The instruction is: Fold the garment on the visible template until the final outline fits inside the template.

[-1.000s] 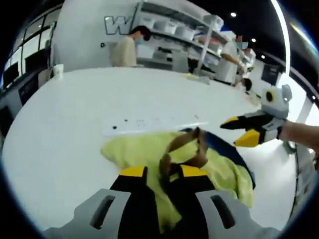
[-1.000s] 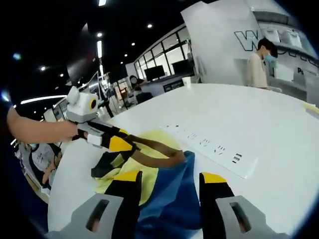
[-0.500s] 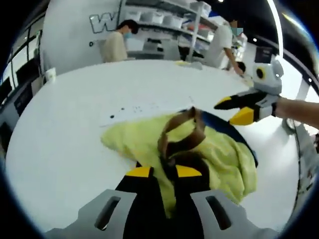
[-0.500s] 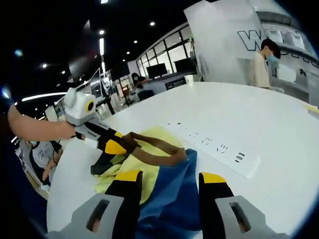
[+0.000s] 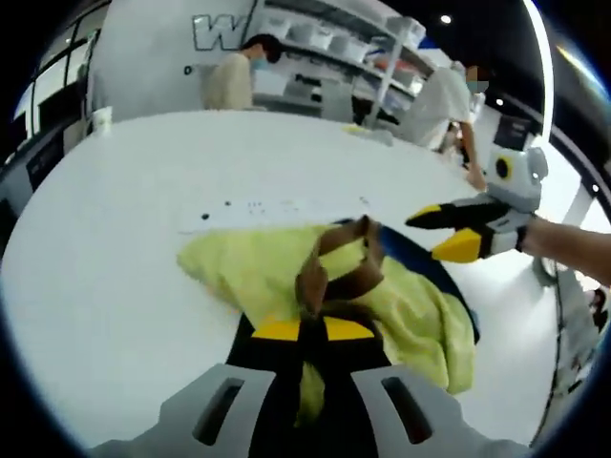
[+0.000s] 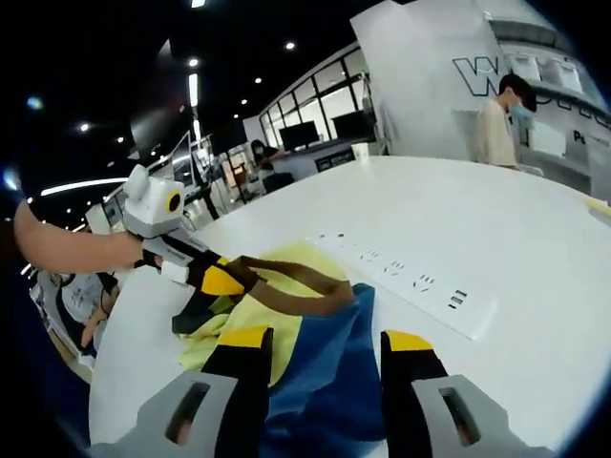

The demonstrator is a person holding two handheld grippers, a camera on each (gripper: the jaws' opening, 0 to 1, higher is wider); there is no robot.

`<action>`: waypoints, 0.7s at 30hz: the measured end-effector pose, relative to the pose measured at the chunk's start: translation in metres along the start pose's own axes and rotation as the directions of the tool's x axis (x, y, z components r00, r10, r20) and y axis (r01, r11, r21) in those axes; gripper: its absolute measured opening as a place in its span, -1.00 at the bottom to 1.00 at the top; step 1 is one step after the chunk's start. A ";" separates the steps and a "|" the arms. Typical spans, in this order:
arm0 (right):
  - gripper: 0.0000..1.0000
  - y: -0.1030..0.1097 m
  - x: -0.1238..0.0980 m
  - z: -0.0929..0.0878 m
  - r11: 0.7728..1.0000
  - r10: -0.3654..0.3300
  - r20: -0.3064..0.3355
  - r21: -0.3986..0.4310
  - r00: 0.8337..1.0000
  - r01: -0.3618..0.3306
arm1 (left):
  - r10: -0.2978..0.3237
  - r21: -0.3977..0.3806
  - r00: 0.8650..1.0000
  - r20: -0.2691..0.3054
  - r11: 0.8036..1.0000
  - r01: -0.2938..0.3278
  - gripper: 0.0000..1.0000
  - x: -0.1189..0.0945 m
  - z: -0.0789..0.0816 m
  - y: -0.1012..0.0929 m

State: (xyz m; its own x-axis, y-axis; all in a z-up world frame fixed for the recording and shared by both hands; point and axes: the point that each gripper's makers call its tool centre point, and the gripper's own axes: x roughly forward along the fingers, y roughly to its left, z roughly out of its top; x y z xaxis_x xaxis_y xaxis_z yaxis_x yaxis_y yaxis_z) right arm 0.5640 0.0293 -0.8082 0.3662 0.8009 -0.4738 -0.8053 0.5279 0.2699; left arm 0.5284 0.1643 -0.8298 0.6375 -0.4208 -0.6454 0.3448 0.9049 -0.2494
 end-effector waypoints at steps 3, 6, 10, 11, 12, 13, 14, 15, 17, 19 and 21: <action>-0.13 0.002 0.003 -0.001 1.000 0.005 -0.005 -0.004 1.000 -0.005 | 0.001 0.010 1.000 -0.005 1.000 -0.001 -0.93 -0.007 0.000 0.002; -0.14 0.003 0.005 -0.001 1.000 0.007 -0.010 -0.011 1.000 -0.007 | 0.006 0.027 1.000 -0.015 1.000 -0.006 -0.98 -0.013 -0.001 0.004; -0.15 0.002 0.006 -0.003 1.000 0.003 -0.015 -0.011 1.000 -0.003 | 0.006 0.022 1.000 -0.011 1.000 -0.006 -1.00 -0.014 0.001 0.008; -0.15 0.002 0.006 -0.003 1.000 0.002 -0.014 -0.008 1.000 -0.002 | 0.005 0.019 1.000 -0.010 1.000 -0.005 -1.00 -0.013 0.001 0.009; -0.15 0.002 0.006 -0.003 1.000 0.002 -0.013 -0.006 1.000 -0.002 | 0.003 0.015 1.000 -0.010 1.000 -0.003 -1.00 -0.011 0.001 0.009; -0.15 0.003 0.006 -0.003 1.000 0.001 -0.014 -0.005 1.000 -0.001 | 0.005 0.019 1.000 -0.009 1.000 -0.004 -1.00 -0.011 0.001 0.010; -0.15 0.004 0.006 -0.004 1.000 -0.001 -0.015 -0.007 1.000 0.001 | 0.004 0.018 1.000 -0.012 1.000 -0.003 -1.00 -0.012 0.001 0.010; -0.15 0.003 0.006 -0.004 1.000 -0.001 -0.017 -0.008 1.000 0.001 | 0.000 0.016 1.000 -0.015 1.000 0.000 -1.00 -0.013 0.000 0.009; -0.15 0.002 0.007 -0.005 1.000 -0.001 -0.024 -0.007 1.000 0.000 | 0.002 0.034 1.000 -0.013 0.999 -0.002 -1.00 -0.012 0.003 0.013; -0.15 0.000 0.008 -0.006 1.000 -0.003 -0.029 -0.008 1.000 0.003 | 0.003 0.049 1.000 -0.011 0.999 -0.002 -1.00 -0.016 0.003 0.010; -0.16 -0.002 0.009 -0.007 1.000 -0.006 -0.033 -0.008 0.999 0.005 | -0.009 0.051 1.000 -0.018 0.999 0.010 -1.00 -0.020 0.004 0.010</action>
State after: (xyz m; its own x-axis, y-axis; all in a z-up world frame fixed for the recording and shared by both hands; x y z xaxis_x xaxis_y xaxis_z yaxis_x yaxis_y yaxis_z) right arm 0.5660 0.0336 -0.8192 0.3554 0.7882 -0.5025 -0.8067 0.5302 0.2610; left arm 0.5219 0.1815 -0.8171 0.6217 -0.4279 -0.6561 0.3861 0.8962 -0.2186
